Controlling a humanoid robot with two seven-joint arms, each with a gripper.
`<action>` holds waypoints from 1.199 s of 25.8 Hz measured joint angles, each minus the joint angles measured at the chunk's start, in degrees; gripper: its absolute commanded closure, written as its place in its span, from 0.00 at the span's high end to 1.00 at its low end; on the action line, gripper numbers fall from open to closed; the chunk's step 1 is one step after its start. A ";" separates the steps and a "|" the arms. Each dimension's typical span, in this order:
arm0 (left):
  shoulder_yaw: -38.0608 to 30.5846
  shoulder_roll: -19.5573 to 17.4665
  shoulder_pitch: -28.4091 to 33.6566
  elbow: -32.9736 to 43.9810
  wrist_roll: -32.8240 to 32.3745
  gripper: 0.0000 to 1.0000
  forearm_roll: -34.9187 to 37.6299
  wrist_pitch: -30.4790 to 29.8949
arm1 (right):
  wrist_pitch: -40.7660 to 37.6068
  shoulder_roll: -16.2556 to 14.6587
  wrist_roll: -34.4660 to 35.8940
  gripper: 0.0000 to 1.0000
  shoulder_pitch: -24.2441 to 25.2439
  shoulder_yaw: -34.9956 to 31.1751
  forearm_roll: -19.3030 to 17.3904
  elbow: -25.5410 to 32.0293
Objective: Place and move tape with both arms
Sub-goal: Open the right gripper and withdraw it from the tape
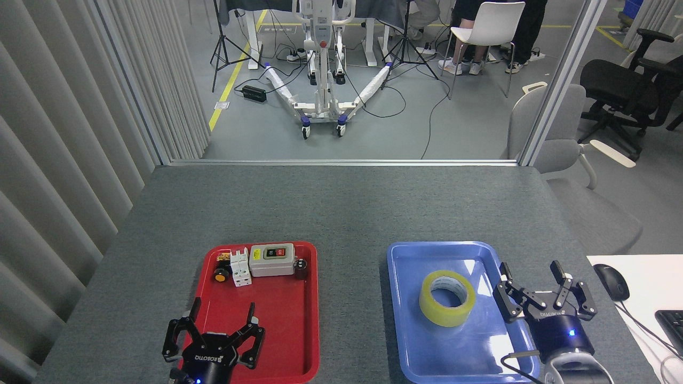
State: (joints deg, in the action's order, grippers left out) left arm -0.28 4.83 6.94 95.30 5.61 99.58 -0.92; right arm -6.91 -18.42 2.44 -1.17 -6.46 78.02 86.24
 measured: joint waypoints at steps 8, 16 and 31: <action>-0.67 -0.08 0.15 -0.58 0.04 1.00 -0.02 0.05 | 0.66 -0.19 0.87 0.99 10.31 -0.76 0.59 6.63; -1.37 -0.09 0.29 -0.64 0.27 1.00 -3.43 -0.33 | 0.19 -4.05 1.00 0.99 11.98 -0.11 -0.18 7.33; -2.70 -0.07 -1.45 -3.41 1.07 1.00 -8.86 -0.31 | 0.49 -4.05 1.08 0.99 11.81 -0.53 -0.23 7.17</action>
State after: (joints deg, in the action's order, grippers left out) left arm -2.98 4.76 5.48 91.89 6.68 90.72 -1.23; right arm -6.42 -22.46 3.52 10.64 -6.98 77.78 93.41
